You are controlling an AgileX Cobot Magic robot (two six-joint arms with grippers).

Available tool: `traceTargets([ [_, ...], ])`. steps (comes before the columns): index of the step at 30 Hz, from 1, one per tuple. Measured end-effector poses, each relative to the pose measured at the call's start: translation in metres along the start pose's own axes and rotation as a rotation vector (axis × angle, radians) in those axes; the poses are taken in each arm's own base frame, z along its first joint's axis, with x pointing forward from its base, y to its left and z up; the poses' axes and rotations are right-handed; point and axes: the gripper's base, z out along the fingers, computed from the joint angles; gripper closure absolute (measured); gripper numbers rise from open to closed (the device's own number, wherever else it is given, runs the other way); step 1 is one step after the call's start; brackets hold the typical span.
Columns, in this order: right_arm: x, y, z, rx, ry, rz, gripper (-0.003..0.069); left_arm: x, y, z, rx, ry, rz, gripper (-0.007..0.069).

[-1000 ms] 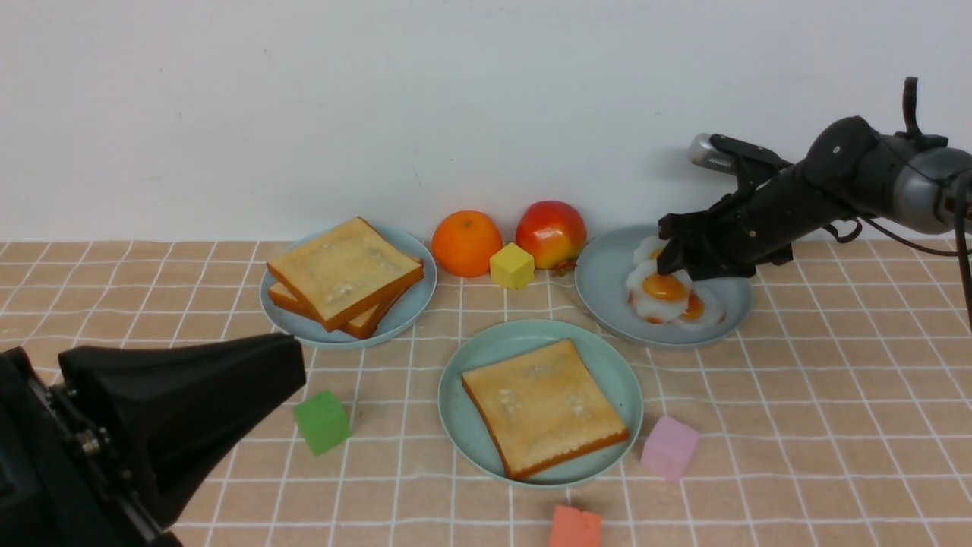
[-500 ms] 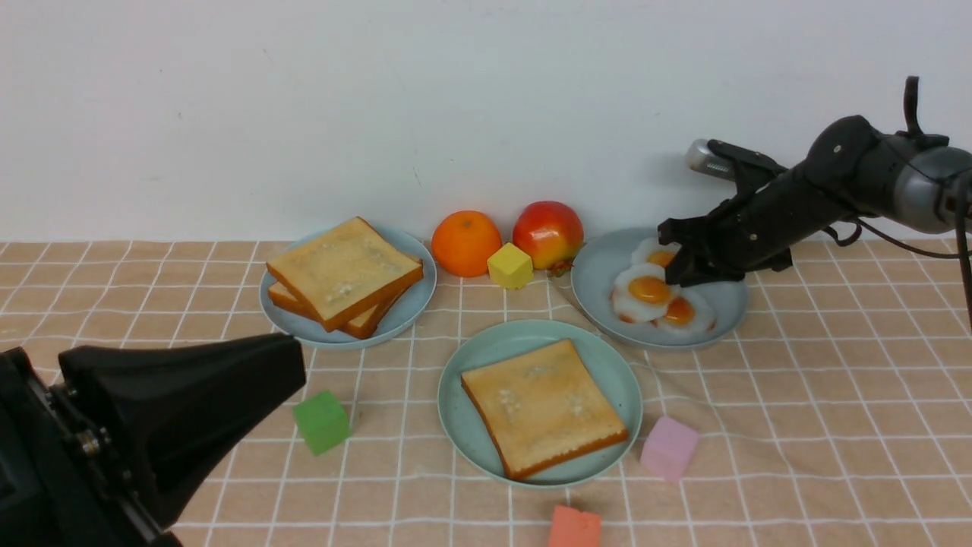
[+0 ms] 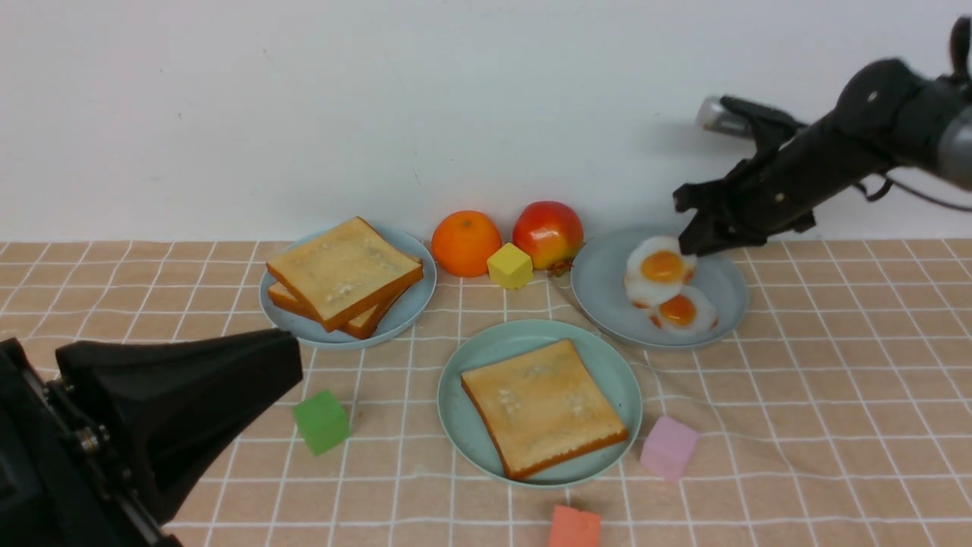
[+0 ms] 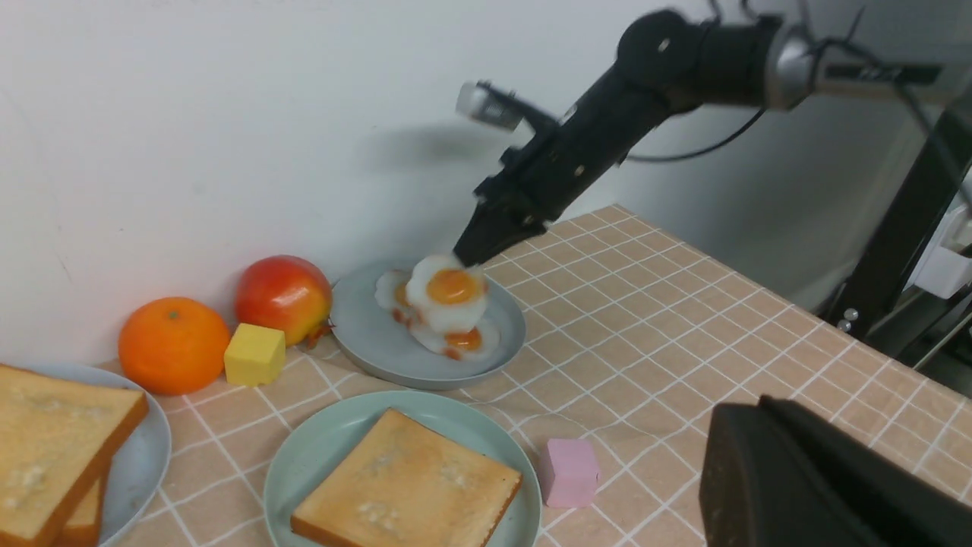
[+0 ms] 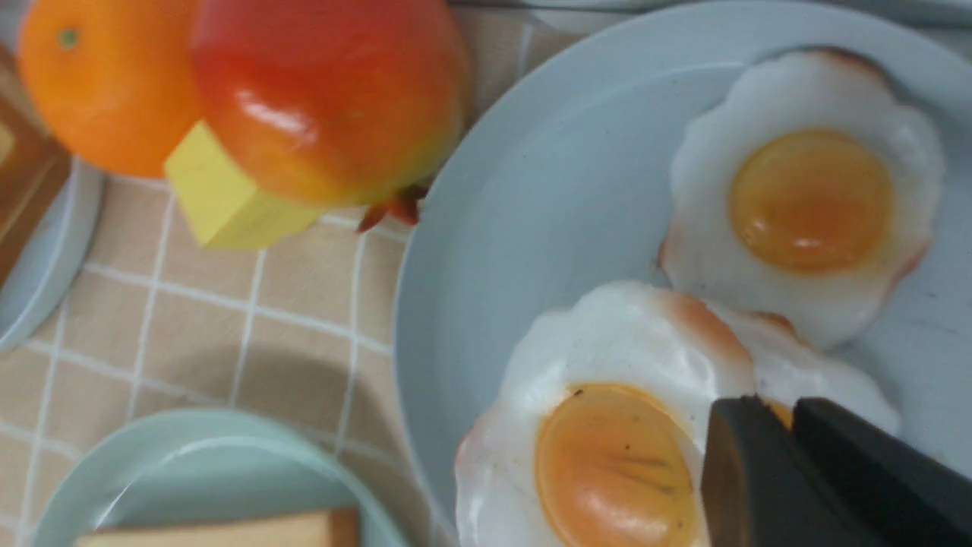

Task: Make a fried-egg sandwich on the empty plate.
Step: Use the right arm to place the fried egg on the slice of bread in the middle

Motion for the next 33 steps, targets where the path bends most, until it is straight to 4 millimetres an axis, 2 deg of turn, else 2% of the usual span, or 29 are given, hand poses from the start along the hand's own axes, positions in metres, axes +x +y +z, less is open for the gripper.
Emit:
traceTargets([
  [4, 0.004, 0.012, -0.02, -0.02, 0.019, -0.019, 0.0593, 0.0, 0.0, 0.0, -0.001, -0.001, 0.014, 0.0624],
  [8, 0.031, 0.045, -0.044, -0.087, 0.04, -0.057, 0.0596, 0.002, 0.002, 0.0, -0.018, 0.019, 0.059, 0.0622],
  [10, 0.056, 0.067, -0.047, -0.134, 0.061, -0.073, 0.0597, 0.005, 0.004, 0.0, -0.039, 0.053, 0.073, 0.0622],
  [12, 0.065, 0.079, -0.047, -0.157, 0.061, -0.082, 0.0596, 0.006, 0.005, 0.0, -0.051, 0.073, 0.081, 0.062],
  [13, 0.082, 0.091, -0.039, -0.181, 0.081, -0.081, 0.0596, 0.009, 0.006, 0.001, -0.065, 0.099, 0.095, 0.062],
  [17, 0.108, 0.104, -0.012, -0.176, 0.078, -0.052, 0.0596, 0.012, 0.009, 0.001, -0.09, 0.134, 0.119, 0.0618],
  [18, 0.107, 0.105, -0.011, -0.175, 0.074, -0.051, 0.0596, 0.012, 0.009, 0.001, -0.091, 0.136, 0.12, 0.0618],
  [20, 0.113, 0.105, 0.005, -0.164, 0.055, -0.009, 0.0596, 0.013, 0.01, 0.001, -0.098, 0.145, 0.125, 0.0618],
  [25, 0.112, 0.095, 0.029, -0.135, 0.005, 0.09, 0.0596, 0.013, 0.01, 0.001, -0.099, 0.148, 0.125, 0.0617],
  [28, 0.114, 0.093, 0.036, -0.137, 0.015, 0.117, 0.0587, 0.013, 0.01, 0.001, -0.1, 0.148, 0.126, 0.0617],
  [30, 0.118, 0.092, 0.043, -0.143, 0.041, 0.137, 0.056, 0.013, 0.01, 0.001, -0.1, 0.148, 0.126, 0.0617],
  [33, 0.121, 0.09, 0.048, -0.146, 0.06, 0.15, 0.0468, 0.013, 0.01, 0.001, -0.1, 0.148, 0.126, 0.0617],
])
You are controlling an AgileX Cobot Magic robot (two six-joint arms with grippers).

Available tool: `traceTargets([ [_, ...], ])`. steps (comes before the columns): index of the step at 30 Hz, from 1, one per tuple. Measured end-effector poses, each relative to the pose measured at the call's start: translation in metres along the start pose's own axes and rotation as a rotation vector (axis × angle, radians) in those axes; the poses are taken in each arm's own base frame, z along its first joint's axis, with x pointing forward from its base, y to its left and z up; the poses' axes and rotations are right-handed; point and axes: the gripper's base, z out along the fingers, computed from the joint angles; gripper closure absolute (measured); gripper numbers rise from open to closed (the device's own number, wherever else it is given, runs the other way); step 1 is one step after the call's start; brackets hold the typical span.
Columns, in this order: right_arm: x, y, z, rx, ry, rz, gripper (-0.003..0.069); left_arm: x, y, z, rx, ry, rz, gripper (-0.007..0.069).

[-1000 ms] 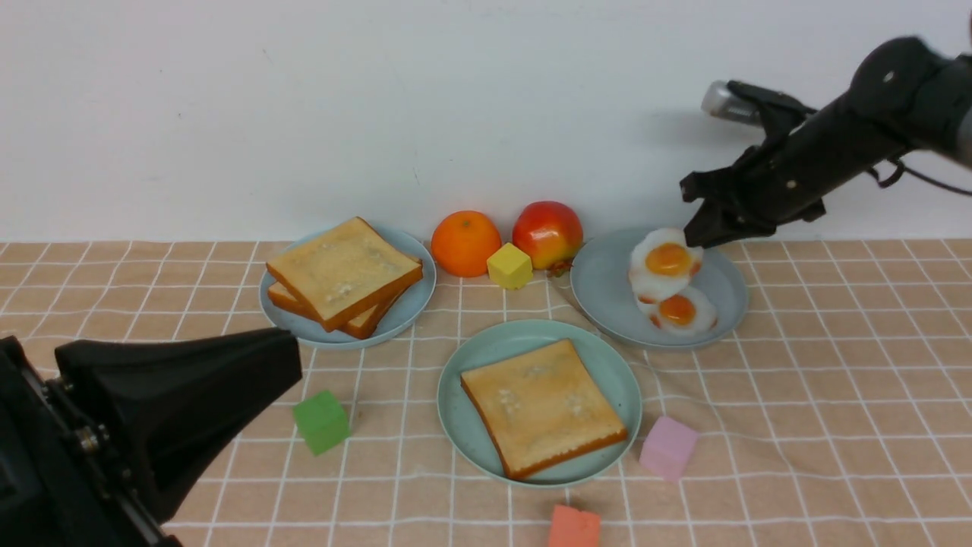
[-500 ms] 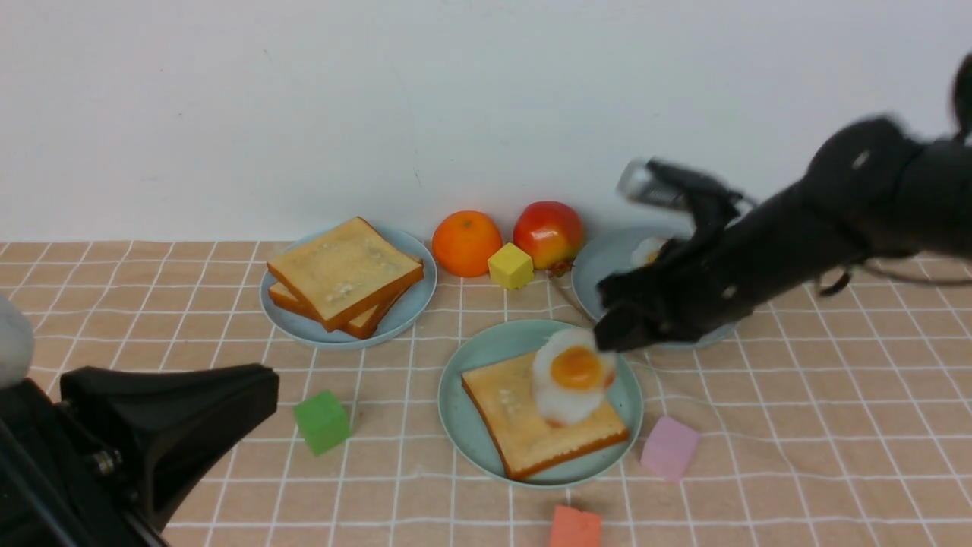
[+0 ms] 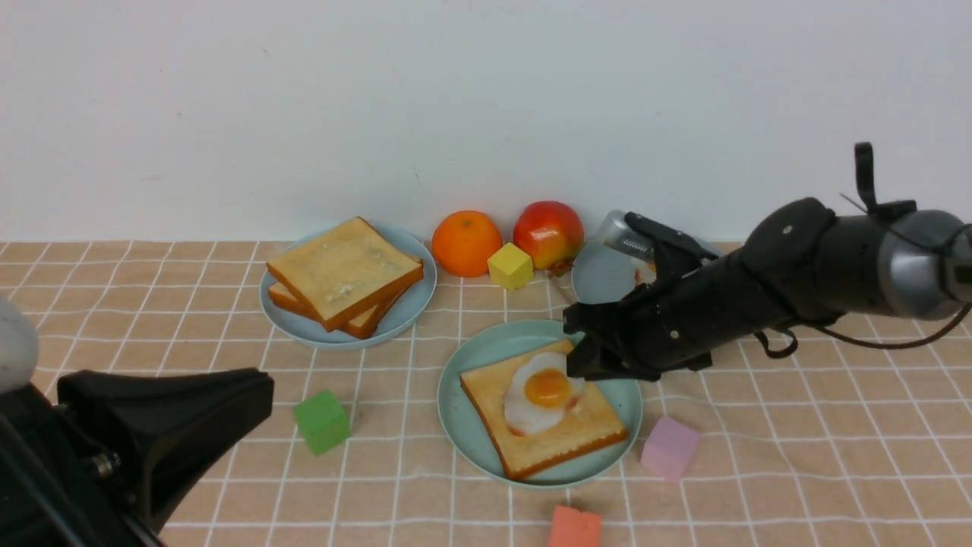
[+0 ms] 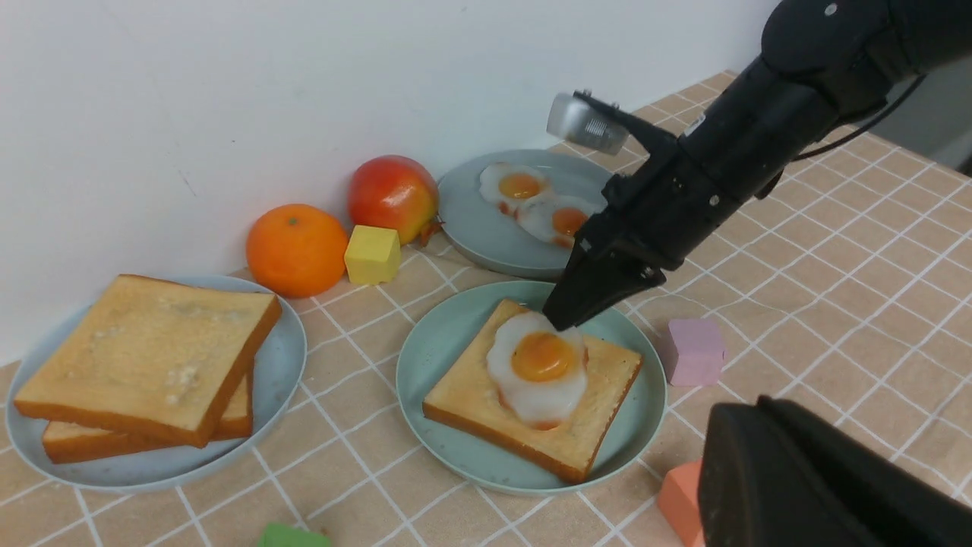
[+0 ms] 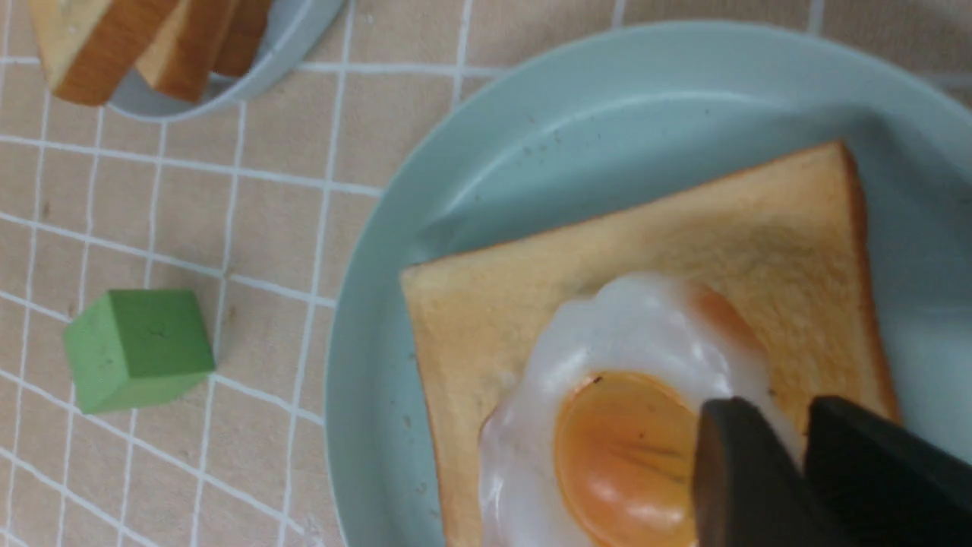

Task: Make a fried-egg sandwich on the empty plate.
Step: Use the right arm to place the fried egg on the slice of bread in the middle, then use the left arm to grab a slice of bread

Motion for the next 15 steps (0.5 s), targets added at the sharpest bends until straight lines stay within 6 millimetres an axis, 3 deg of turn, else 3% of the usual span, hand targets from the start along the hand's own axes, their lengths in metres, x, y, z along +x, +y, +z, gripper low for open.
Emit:
traceTargets([
  [1, 0.0, 0.0, 0.0, 0.0, 0.0, 0.0, 0.0461, 0.0, 0.0, 0.0, 0.0, 0.0, 0.0, 0.0617],
  [5, 0.0, 0.004, -0.006, -0.003, 0.012, -0.035, 0.0295, 0.001, 0.0, 0.0, -0.001, 0.009, -0.014, 0.0609],
  [6, 0.0, 0.004, -0.006, -0.003, 0.012, -0.035, 0.0295, 0.001, 0.0, 0.0, -0.001, 0.011, -0.016, 0.0609],
  [7, 0.001, 0.01, -0.019, -0.01, 0.027, -0.085, 0.0272, 0.005, 0.0, 0.005, -0.012, 0.059, -0.051, 0.0609],
  [10, 0.001, 0.028, -0.052, -0.023, 0.044, -0.175, 0.0291, 0.014, 0.001, 0.021, -0.053, 0.193, -0.109, 0.0622],
  [13, 0.007, 0.048, -0.102, 0.0, 0.062, -0.27, 0.0379, 0.021, 0.0, 0.049, -0.106, 0.362, -0.121, 0.0638],
  [14, 0.008, 0.048, -0.105, 0.011, 0.066, -0.283, 0.0394, 0.021, 0.0, 0.052, -0.109, 0.373, -0.121, 0.0638],
  [15, 0.012, 0.054, -0.122, 0.022, 0.074, -0.307, 0.0426, 0.021, 0.0, 0.063, -0.127, 0.426, -0.117, 0.0638],
])
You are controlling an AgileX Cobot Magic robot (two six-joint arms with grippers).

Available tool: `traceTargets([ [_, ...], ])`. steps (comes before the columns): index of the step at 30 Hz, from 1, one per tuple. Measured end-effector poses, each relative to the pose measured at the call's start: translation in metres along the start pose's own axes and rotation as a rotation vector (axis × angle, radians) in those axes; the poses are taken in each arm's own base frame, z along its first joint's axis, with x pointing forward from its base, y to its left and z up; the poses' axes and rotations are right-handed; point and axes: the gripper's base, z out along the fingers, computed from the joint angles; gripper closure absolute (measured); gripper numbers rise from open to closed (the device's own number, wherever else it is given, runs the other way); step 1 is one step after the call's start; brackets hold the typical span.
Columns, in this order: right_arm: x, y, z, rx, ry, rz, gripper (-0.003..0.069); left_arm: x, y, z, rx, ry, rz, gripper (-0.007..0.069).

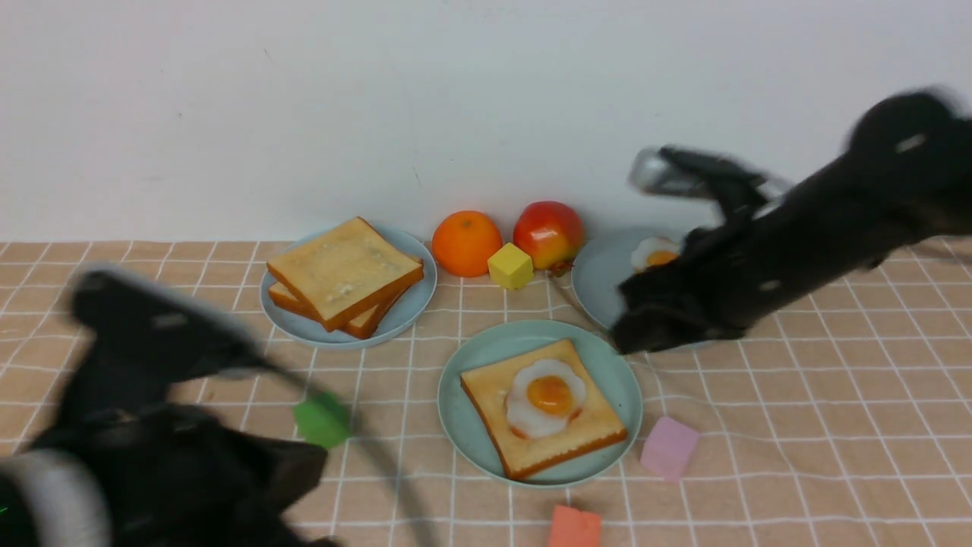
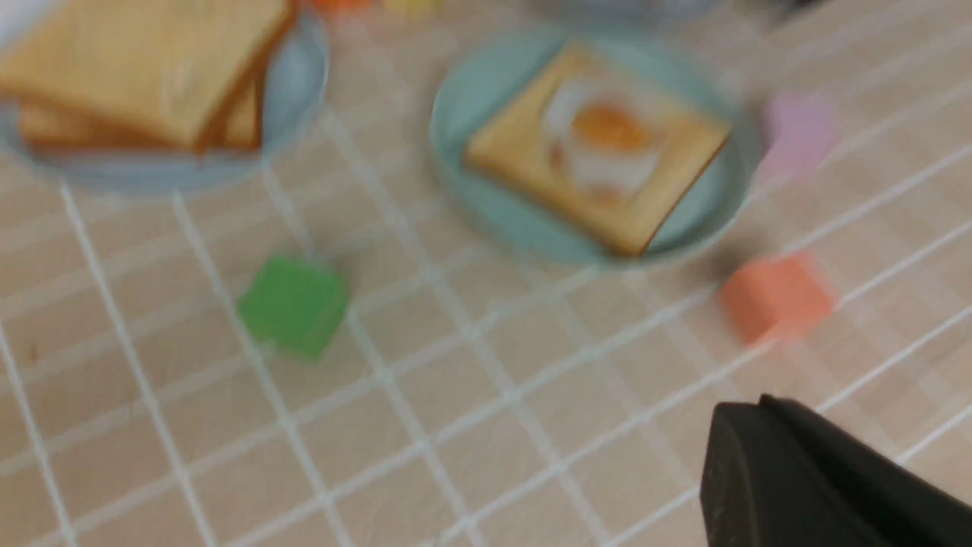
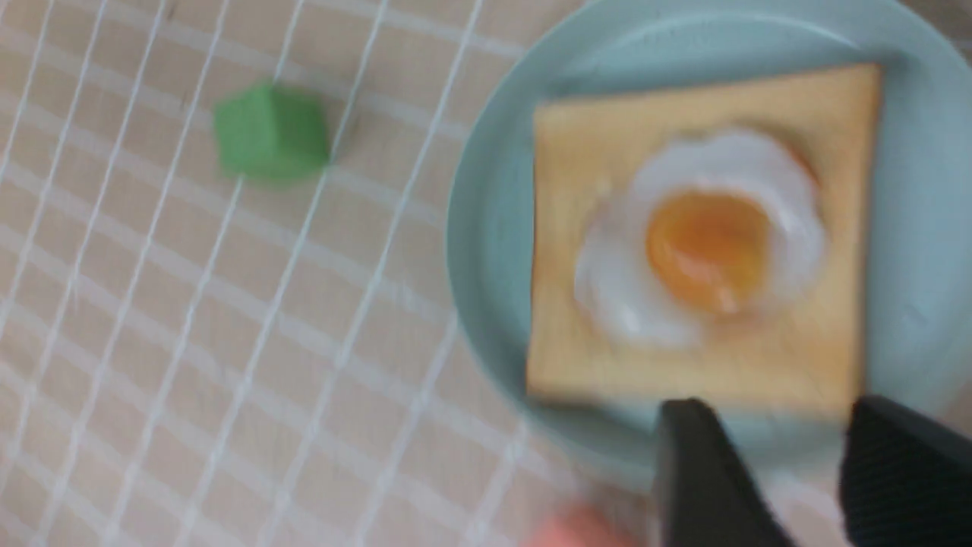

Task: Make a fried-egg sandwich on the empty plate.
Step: Use the left arm to grab a slice of bread

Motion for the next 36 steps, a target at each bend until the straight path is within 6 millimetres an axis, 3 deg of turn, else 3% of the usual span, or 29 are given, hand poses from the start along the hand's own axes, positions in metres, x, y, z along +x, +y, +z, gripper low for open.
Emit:
traceTargets([
  [1, 0.008, 0.007, -0.026, 0.043, 0.02, -0.024, 0.0503, -0.01, -0.003, 0.019, -0.044, 0.085, 0.002, 0.0638],
  [2, 0.01, 0.011, -0.036, 0.044, 0.012, -0.032, 0.0511, -0.012, -0.003, 0.018, -0.046, 0.081, 0.0, 0.0638],
  [3, 0.02, 0.015, -0.055, 0.091, 0.026, -0.033, 0.0583, -0.029, -0.002, 0.036, -0.088, 0.133, -0.002, 0.0638],
  [5, 0.032, 0.021, -0.08, 0.126, 0.003, -0.04, 0.0645, -0.051, 0.005, 0.05, -0.12, 0.143, -0.013, 0.0638],
  [7, 0.044, 0.028, -0.102, 0.145, -0.039, -0.053, 0.0671, -0.071, 0.02, 0.063, -0.147, 0.158, -0.017, 0.0638],
  [9, 0.052, 0.03, -0.11, 0.153, -0.053, -0.058, 0.0671, -0.081, 0.028, 0.072, -0.148, 0.169, -0.027, 0.0638],
  [12, 0.076, 0.036, -0.13, 0.156, -0.097, -0.068, 0.067, -0.102, 0.062, 0.097, -0.148, 0.21, -0.021, 0.0638],
  [16, 0.101, 0.04, -0.142, 0.151, -0.119, -0.074, 0.0668, -0.111, 0.103, 0.14, -0.141, 0.259, -0.007, 0.0638],
  [18, 0.107, 0.04, -0.144, 0.15, -0.119, -0.076, 0.0665, -0.11, 0.114, 0.155, -0.145, 0.277, 0.029, 0.0636],
  [20, 0.116, 0.042, -0.15, 0.148, -0.135, -0.083, 0.0664, -0.11, 0.13, 0.178, -0.149, 0.303, 0.141, 0.0603],
  [21, 0.116, 0.043, -0.15, 0.148, -0.138, -0.084, 0.0664, -0.11, 0.131, 0.18, -0.148, 0.307, 0.15, 0.0603],
  [24, 0.122, 0.045, -0.157, 0.146, -0.161, -0.092, 0.0663, -0.106, 0.142, 0.206, -0.148, 0.353, 0.295, 0.0488],
  [31, 0.126, 0.046, -0.158, 0.14, -0.153, -0.09, 0.0658, -0.101, 0.153, 0.233, -0.193, 0.328, 0.42, 0.0257],
  [36, 0.126, 0.048, -0.157, 0.116, -0.147, -0.079, 0.0656, -0.09, 0.156, 0.25, -0.191, 0.341, 0.433, 0.0235],
])
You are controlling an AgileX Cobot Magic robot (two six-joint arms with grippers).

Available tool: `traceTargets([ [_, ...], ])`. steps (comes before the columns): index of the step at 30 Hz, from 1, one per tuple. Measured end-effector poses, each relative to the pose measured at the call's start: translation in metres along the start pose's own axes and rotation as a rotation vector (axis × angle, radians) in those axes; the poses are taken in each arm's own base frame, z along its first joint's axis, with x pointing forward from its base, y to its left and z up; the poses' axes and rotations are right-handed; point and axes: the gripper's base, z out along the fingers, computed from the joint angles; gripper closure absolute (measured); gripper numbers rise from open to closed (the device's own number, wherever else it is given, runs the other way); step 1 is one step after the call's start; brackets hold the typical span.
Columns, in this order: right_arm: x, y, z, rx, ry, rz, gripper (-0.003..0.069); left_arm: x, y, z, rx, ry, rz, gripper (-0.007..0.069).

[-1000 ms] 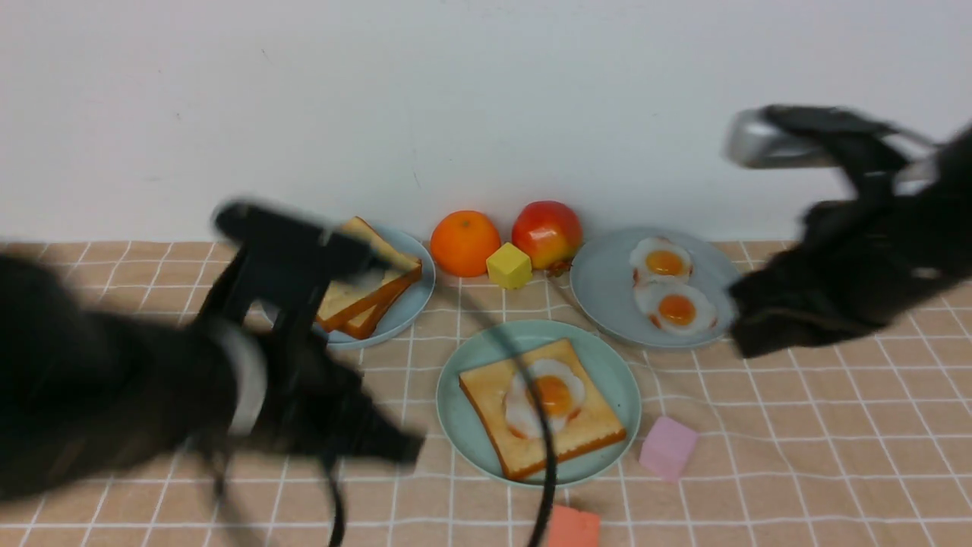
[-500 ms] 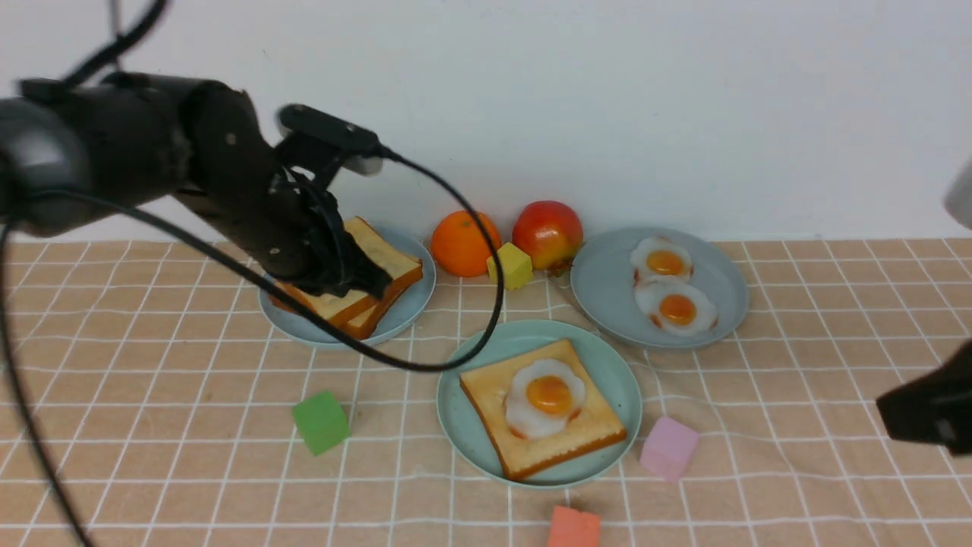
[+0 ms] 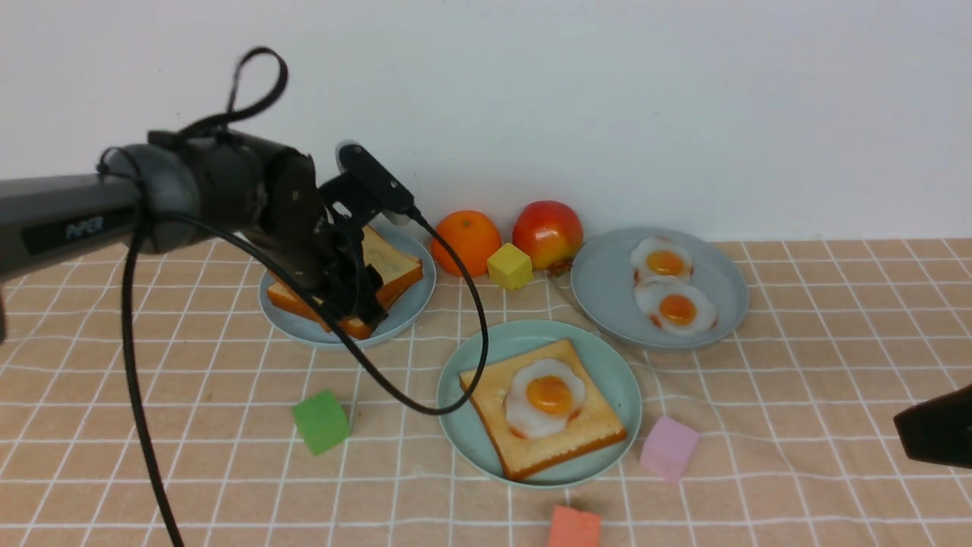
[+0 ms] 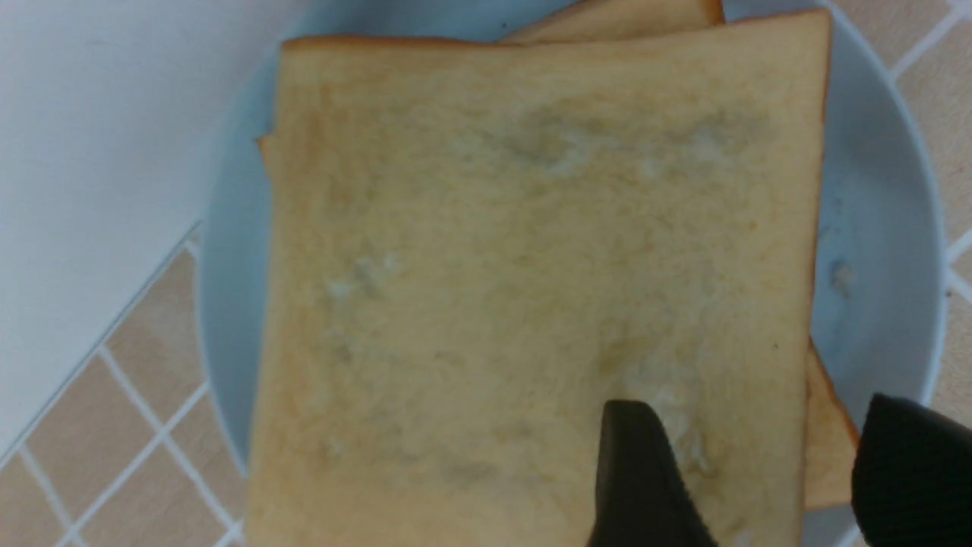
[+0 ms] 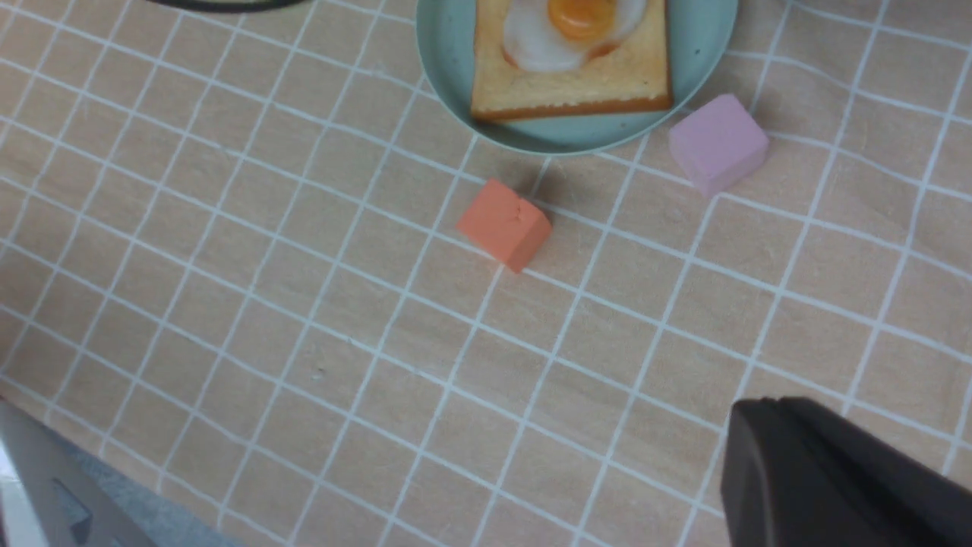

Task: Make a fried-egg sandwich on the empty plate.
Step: Use the left arm to grab a slice of bread, then use the left arm to place a slice of bread on the fried egg in the middle

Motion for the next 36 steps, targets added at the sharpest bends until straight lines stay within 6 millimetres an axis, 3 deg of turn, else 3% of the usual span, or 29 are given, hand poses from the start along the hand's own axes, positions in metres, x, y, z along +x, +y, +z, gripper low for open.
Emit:
traceTargets([
  [10, 0.0, 0.003, 0.0, -0.028, -0.001, 0.015, 0.0649, 0.002, -0.002, 0.012, 0.002, 0.01, -0.001, 0.0288],
  [18, 0.001, 0.004, 0.0, -0.048, 0.01, 0.024, 0.0641, 0.001, 0.001, 0.01, -0.001, 0.017, -0.081, 0.0555],
  [26, 0.005, 0.006, -0.004, -0.054, 0.018, 0.02, 0.0634, -0.007, 0.004, 0.001, 0.022, 0.037, -0.115, 0.0568],
  [29, 0.007, 0.008, -0.009, -0.057, 0.001, 0.014, 0.0632, -0.012, 0.005, -0.014, 0.031, 0.022, -0.141, 0.0568],
  [32, 0.013, 0.01, -0.019, -0.06, -0.026, 0.002, 0.0629, -0.026, 0.002, -0.049, 0.032, -0.025, -0.135, 0.0568],
  [33, 0.018, 0.012, -0.027, -0.061, -0.041, -0.009, 0.0627, -0.038, -0.011, -0.074, 0.052, -0.052, -0.111, 0.0568],
  [36, 0.027, 0.015, -0.038, -0.058, -0.052, -0.028, 0.0627, -0.056, -0.042, -0.112, 0.091, -0.131, -0.056, 0.0568],
])
